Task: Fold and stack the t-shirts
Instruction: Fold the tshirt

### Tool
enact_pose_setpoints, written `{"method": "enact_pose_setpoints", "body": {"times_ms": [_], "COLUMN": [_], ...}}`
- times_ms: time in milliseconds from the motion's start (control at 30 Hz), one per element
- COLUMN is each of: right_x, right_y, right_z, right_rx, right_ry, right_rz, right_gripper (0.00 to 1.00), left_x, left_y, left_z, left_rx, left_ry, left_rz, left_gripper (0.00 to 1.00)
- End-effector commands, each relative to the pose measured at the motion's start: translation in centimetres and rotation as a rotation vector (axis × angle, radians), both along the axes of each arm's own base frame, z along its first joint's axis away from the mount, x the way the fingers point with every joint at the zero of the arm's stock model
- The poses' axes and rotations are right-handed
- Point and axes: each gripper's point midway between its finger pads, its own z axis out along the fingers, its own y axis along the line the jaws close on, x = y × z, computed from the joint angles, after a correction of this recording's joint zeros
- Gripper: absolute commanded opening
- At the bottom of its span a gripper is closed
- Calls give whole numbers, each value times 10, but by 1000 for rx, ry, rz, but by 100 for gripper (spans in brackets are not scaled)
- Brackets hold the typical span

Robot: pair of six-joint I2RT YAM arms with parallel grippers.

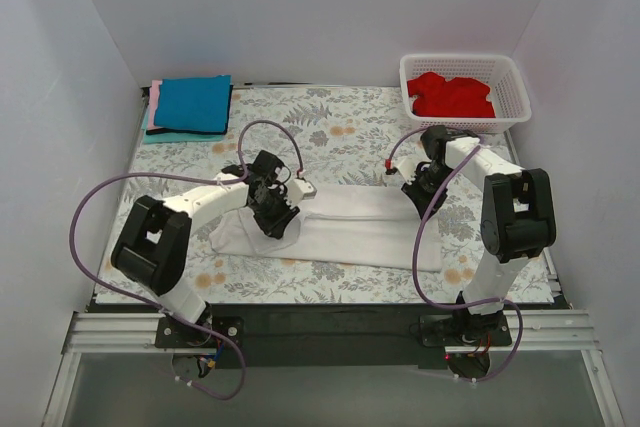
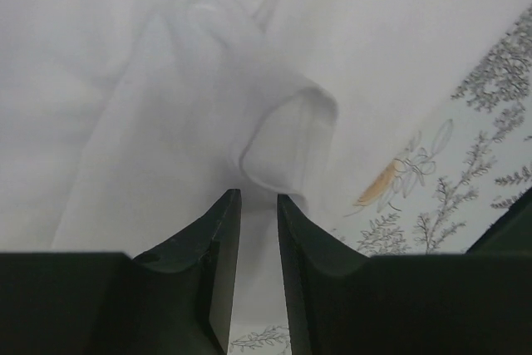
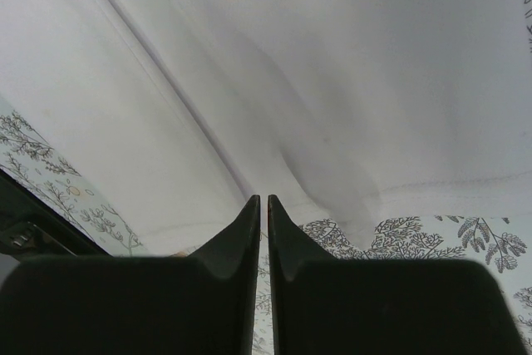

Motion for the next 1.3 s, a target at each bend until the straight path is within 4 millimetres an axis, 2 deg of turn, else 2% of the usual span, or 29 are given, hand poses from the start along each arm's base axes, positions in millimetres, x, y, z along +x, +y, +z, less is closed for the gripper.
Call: {"method": "enact_pose_setpoints", "body": {"times_ms": [0, 133, 200, 333, 400, 433, 500, 767, 1033, 1267], "right_x": [10, 9, 10, 17, 25, 26, 29, 31, 27, 14], "right_y": [-1, -1, 0, 6, 8, 9, 7, -10, -13, -15], "right_z": [12, 13, 14, 27, 33, 34, 33, 14, 3, -10], "right_rx": [4, 6, 7, 40, 50, 51, 41, -1, 5, -5], "right_ry": [-57, -58, -58, -92, -111, -114, -114, -62, -28, 7], "right_rz": [12, 14, 13, 16, 6, 2, -4, -64, -83, -80], "right_gripper": [12, 12, 11, 10, 10, 10, 9, 8, 8, 8], "left_x": [-14, -16, -7, 15, 26, 28, 33, 26, 25, 24], "left_y": [-14, -13, -12, -25, -29, -30, -37, -58, -69, -82], "left_z": [30, 40, 50, 65, 63, 52, 50, 21, 15, 21], "left_rx": [-72, -76, -76, -118, -107, -90, -108, -98, -102, -149], "left_ry": [-63, -111, -167, -209, -203, -169, -153, -68, -42, -16], "left_rz": [-94, -131, -118, -24, 16, 29, 46, 21, 37, 58], "left_gripper": [23, 23, 23, 24, 24, 24, 24, 25, 30, 32]}}
